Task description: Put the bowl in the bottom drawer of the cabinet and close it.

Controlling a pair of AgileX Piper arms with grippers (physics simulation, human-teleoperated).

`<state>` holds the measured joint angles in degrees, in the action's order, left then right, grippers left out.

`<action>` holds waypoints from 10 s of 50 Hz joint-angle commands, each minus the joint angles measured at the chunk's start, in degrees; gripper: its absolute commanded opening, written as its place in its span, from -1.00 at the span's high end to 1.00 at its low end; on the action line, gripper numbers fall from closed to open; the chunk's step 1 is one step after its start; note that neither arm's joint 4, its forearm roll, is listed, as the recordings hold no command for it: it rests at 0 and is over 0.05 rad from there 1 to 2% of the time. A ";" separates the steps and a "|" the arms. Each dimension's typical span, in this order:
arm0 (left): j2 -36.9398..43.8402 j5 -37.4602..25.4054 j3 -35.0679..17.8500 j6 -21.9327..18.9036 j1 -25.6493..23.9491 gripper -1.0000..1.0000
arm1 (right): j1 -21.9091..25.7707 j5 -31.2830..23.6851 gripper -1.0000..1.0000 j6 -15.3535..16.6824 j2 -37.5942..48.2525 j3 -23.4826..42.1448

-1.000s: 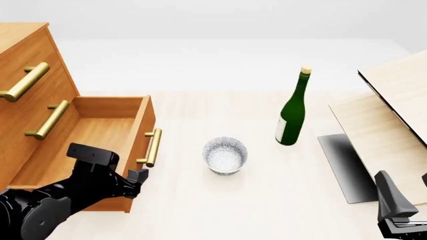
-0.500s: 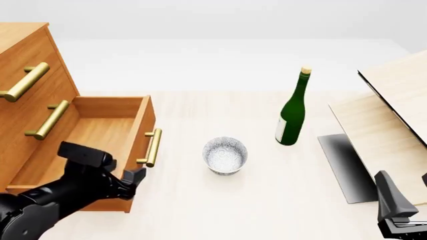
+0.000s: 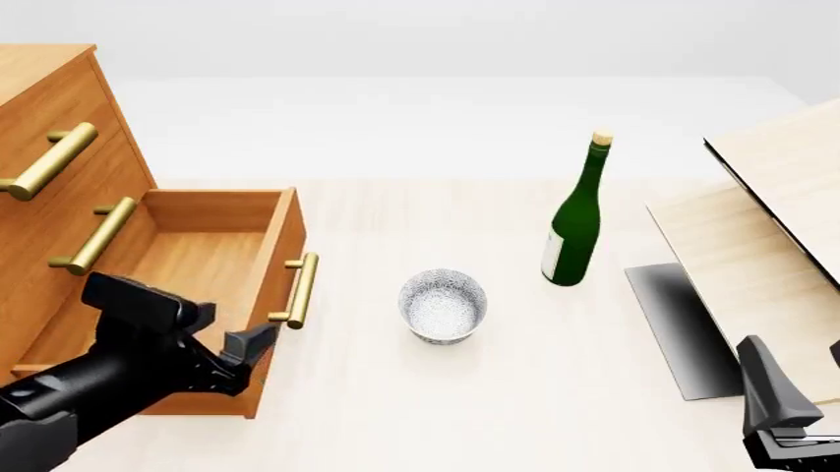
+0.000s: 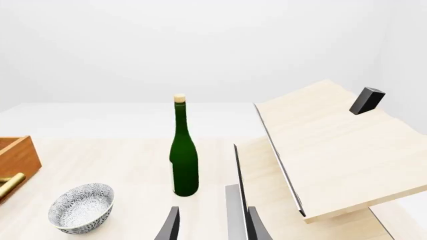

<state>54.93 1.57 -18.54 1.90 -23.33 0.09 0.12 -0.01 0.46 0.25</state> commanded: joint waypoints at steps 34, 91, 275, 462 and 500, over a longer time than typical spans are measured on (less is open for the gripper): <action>-8.77 -5.13 -1.14 0.06 -0.81 -1.00 | 0.01 0.00 -1.00 0.01 -0.03 -0.01; -4.42 -10.50 -12.00 2.32 -8.17 -1.00 | -0.01 0.00 -1.00 0.00 -0.03 -0.01; 46.82 -3.32 -39.26 19.00 -11.74 -1.00 | 0.01 0.00 -1.00 0.01 -0.03 -0.01; 8.41 -14.18 -20.73 12.03 -2.49 1.00 | 0.01 0.00 -1.00 0.00 -0.02 -0.01; -3.62 -22.13 -18.23 11.69 8.14 1.00 | 0.01 -0.01 -1.00 0.01 -0.01 -0.01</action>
<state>50.02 -21.63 -37.30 13.64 -18.99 0.09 0.12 0.00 0.43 0.25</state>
